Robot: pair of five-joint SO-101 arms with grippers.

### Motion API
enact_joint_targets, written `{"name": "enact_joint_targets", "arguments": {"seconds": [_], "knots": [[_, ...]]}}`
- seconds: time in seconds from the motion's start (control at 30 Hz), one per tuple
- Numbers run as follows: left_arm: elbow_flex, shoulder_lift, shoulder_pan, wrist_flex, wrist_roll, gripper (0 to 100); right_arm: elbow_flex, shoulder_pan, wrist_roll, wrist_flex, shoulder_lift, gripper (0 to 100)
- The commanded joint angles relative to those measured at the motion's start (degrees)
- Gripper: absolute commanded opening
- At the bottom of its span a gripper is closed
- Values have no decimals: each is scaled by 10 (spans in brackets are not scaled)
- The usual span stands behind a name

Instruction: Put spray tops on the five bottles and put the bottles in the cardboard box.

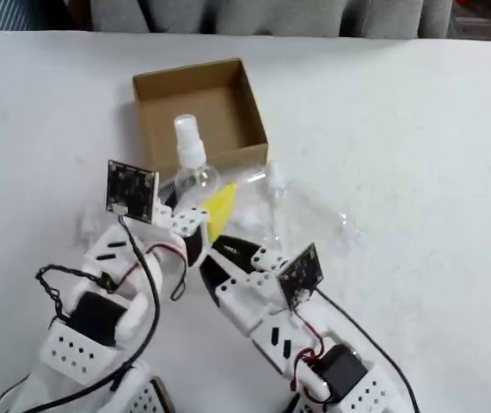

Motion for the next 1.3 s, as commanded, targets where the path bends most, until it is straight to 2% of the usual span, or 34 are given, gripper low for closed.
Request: {"name": "enact_joint_targets", "arguments": {"seconds": [0.0,0.2,0.33,0.53,0.7,0.8,0.87,1.1,1.27], "knots": [[-11,-22,6,15,2,20,6,16,7,-1,4,15],[-13,-23,9,17,2,20,9,-44,7,11,4,15],[-14,-24,10,22,2,20,9,-44,7,10,5,15],[-51,-24,11,89,2,20,9,-24,7,9,5,15],[-55,-25,11,103,2,20,9,-15,8,3,5,15],[-55,-28,12,106,-33,20,9,-8,8,2,5,15],[-54,-48,12,114,-55,20,9,-4,8,2,5,15],[-50,-144,47,172,-57,20,9,-4,8,2,5,15],[-50,-150,52,198,-58,20,9,-3,11,2,5,15]]}}
